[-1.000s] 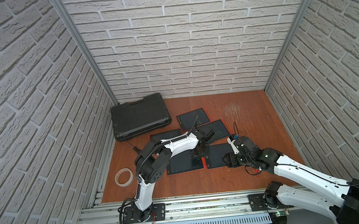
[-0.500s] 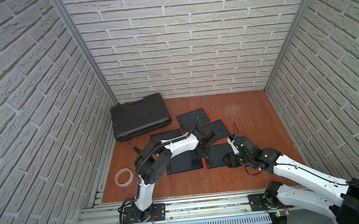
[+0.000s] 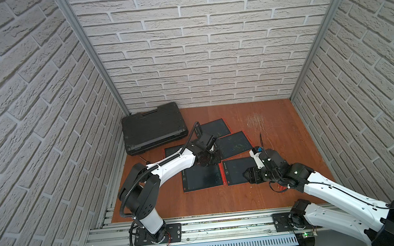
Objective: Place the stylus back onto the writing tablet
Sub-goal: Place the stylus on the writing tablet, then move the writing tablet to the center of the board.
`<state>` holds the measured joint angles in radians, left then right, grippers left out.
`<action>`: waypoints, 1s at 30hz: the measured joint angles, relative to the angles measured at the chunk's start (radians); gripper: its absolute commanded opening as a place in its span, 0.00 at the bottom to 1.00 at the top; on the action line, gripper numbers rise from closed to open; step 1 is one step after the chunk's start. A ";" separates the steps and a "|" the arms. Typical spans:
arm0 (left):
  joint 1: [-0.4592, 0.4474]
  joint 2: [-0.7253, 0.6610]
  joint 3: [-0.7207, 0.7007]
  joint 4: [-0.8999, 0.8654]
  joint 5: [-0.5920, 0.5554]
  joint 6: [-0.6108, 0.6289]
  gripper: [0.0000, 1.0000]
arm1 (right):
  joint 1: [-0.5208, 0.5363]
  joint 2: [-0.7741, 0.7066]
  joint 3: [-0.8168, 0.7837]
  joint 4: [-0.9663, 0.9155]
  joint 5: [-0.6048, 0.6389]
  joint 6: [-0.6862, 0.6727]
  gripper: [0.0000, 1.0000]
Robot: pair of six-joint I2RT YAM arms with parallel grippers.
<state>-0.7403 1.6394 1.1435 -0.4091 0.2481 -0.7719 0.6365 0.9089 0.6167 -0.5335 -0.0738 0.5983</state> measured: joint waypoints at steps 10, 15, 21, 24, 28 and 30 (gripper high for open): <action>0.095 -0.009 0.173 -0.105 0.196 0.286 0.29 | 0.093 -0.003 -0.023 0.075 -0.010 0.133 0.68; 0.131 0.005 0.235 -0.114 0.268 0.343 0.60 | 0.194 0.056 -0.023 0.097 0.061 0.201 0.73; 0.143 0.034 0.294 -0.087 0.296 0.370 0.98 | 0.310 0.179 -0.012 0.131 0.137 0.271 0.78; 0.152 0.031 0.275 -0.043 0.299 0.365 0.98 | 0.357 0.261 0.008 0.166 0.149 0.297 0.82; 0.171 0.005 0.210 -0.007 0.286 0.349 0.98 | 0.399 0.384 0.058 0.219 0.147 0.317 0.87; 0.177 -0.016 0.196 -0.010 0.261 0.351 0.98 | 0.417 0.452 0.092 0.246 0.144 0.323 0.89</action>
<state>-0.5632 1.6230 1.3399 -0.4191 0.5087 -0.4206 1.0534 1.3609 0.7090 -0.2871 0.0704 0.9218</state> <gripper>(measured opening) 0.980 0.877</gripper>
